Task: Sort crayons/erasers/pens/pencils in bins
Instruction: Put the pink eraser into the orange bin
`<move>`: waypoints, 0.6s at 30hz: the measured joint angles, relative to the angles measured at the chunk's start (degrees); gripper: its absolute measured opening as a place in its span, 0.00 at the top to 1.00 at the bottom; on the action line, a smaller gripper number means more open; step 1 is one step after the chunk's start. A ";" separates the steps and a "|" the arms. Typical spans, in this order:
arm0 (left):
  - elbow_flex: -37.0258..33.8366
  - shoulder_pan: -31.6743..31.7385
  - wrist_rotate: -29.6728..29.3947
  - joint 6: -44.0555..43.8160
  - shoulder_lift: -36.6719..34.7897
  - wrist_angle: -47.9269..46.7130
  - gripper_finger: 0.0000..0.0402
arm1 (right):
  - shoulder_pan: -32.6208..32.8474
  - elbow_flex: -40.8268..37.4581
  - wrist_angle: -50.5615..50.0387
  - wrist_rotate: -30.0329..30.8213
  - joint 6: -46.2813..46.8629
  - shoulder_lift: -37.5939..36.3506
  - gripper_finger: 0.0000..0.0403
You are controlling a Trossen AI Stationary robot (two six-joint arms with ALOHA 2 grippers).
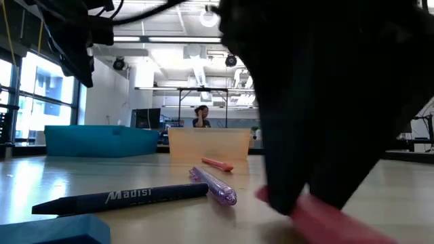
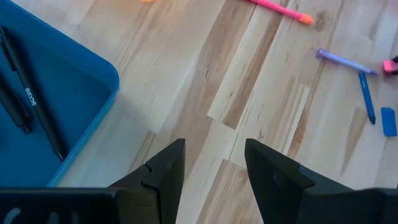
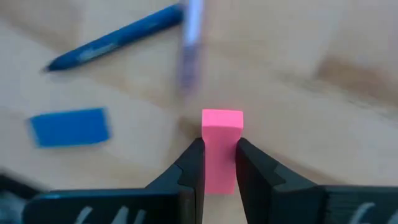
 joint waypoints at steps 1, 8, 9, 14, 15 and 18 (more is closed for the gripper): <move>0.00 0.00 0.01 0.29 0.00 -0.01 0.61 | 0.03 0.03 1.18 0.67 0.01 0.00 0.86; 0.00 0.00 0.02 0.88 0.00 -0.03 0.61 | -1.14 0.14 4.89 7.58 0.25 -0.99 0.86; 0.00 0.00 0.01 0.88 0.00 -0.03 0.61 | -1.45 0.14 4.67 8.39 0.19 -1.31 0.86; 0.00 0.00 0.02 0.88 0.00 -0.03 0.61 | -3.01 0.19 3.80 13.26 -3.00 -3.97 0.86; 0.00 0.00 0.02 0.88 0.00 -0.03 0.61 | -3.47 0.20 3.33 13.83 -3.82 -4.62 0.86; 0.00 0.00 0.02 0.88 0.00 -0.07 0.61 | -5.15 0.20 1.47 15.54 -6.61 -6.04 0.86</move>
